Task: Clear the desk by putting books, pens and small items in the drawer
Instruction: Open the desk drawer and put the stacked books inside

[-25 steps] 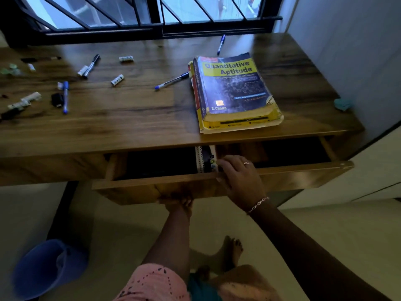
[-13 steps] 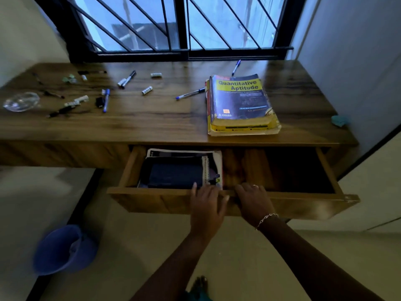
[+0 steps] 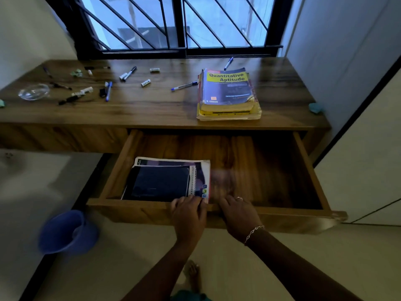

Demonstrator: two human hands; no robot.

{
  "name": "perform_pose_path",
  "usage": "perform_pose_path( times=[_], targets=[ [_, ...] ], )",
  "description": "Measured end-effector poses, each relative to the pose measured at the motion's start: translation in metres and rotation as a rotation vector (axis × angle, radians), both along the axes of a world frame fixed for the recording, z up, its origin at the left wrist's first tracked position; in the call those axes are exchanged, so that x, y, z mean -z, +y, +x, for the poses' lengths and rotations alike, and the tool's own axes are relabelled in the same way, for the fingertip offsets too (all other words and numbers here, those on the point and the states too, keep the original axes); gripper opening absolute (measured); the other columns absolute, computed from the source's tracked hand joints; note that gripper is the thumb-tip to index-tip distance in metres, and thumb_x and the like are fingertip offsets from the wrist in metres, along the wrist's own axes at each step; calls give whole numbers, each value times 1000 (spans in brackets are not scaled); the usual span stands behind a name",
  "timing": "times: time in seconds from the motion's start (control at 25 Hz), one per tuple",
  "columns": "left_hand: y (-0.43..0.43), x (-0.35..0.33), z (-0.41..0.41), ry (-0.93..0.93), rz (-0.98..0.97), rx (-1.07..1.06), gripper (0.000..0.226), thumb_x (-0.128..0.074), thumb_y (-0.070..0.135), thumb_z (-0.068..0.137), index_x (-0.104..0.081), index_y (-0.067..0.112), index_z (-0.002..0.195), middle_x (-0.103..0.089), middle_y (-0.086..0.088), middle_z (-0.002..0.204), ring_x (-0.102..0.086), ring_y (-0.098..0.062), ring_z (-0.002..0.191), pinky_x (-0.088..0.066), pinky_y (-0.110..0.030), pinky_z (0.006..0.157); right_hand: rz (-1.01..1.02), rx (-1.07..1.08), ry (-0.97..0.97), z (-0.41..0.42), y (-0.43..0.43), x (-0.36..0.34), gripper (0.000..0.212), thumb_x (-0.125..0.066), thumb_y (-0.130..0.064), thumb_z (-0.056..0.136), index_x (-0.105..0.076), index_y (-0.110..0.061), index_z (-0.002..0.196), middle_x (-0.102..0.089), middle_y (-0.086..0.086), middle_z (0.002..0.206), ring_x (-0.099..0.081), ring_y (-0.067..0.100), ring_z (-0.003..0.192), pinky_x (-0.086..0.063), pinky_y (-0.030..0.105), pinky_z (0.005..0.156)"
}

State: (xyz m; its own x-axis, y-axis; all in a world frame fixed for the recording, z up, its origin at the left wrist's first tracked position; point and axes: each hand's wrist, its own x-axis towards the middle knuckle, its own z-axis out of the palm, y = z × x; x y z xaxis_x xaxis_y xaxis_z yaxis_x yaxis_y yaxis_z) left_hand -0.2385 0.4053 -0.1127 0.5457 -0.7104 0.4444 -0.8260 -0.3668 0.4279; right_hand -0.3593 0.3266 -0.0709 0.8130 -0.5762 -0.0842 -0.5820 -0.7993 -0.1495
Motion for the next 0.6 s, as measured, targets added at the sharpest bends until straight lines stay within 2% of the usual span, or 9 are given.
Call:
perform_pose_path(
  times=[0.2,0.32,0.44,0.6],
  targets=[
    [20,-5,-13,27,30,-1,34,-40,35,87,-65,18,72,-66,2,70,-63,-14,68,-47,-35,80,30,-6,19,-10,21,-4,37,-42,-26,94,-39,-11,128,-50,11,126,-51,30,110,-43,37,86],
    [26,-8,-14,51,112,11,36,-40,37,87,-66,18,73,-67,0,72,-64,-15,69,-48,-36,77,39,8,29,-13,26,-2,38,-43,-28,94,-38,-13,129,-49,10,127,-50,27,110,-44,36,87],
    [32,-7,-14,77,199,28,27,-51,33,88,-69,15,78,-69,-3,76,-64,-19,73,-48,-37,76,46,6,29,-17,34,0,37,-43,-29,94,-39,-13,127,-48,9,128,-50,26,111,-45,35,89],
    [43,-9,-21,73,191,25,34,-44,37,86,-68,17,74,-68,0,71,-63,-16,67,-48,-34,71,51,-15,25,-24,44,-1,39,-42,-28,94,-37,-13,129,-46,10,131,-49,27,113,-43,35,89]
  ],
)
